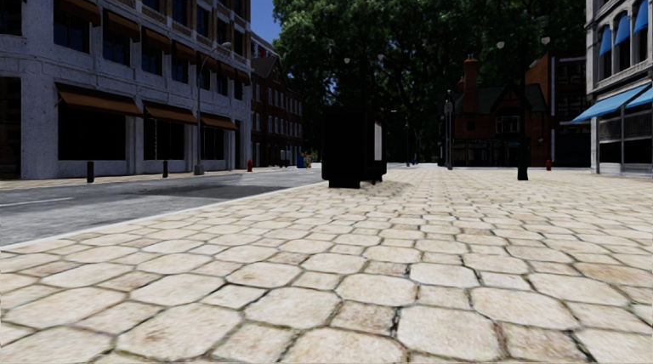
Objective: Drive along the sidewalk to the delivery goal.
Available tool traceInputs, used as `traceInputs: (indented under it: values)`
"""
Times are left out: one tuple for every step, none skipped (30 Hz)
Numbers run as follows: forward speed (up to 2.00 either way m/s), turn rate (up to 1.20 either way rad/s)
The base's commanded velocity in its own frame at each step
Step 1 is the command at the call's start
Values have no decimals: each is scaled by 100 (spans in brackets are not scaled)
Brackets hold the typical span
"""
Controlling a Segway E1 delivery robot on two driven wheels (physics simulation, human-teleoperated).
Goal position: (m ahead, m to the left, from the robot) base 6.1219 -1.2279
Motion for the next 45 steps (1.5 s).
traceInputs:
  values:
    - [200, 0]
    - [200, 0]
    - [200, 0]
    - [200, 0]
    - [200, 0]
    - [200, 1]
    - [200, 1]
    - [200, 21]
    - [200, 63]
    - [200, 79]
    - [193, 84]
    - [193, 84]
    - [187, 86]
    - [184, 40]
    - [183, 0]
    - [183, 0]
    - [183, 0]
    - [182, 0]
    - [182, 0]
    - [181, -2]
    - [181, -51]
    - [181, -51]
    - [181, -120]
    - [181, -120]
    - [181, -120]
    - [185, -120]
    - [185, -120]
    - [200, -112]
    - [200, -8]
    - [200, -2]
    - [200, 0]
    - [200, 0]
    - [200, 0]
    - [200, 0]
    - [200, 0]
    - [200, 0]
    - [200, 0]
    - [200, 0]
    - [200, 0]
    - [200, 0]
    - [200, 0]
    - [200, 0]
    - [200, 0]
    - [200, -5]
    - [200, -34]
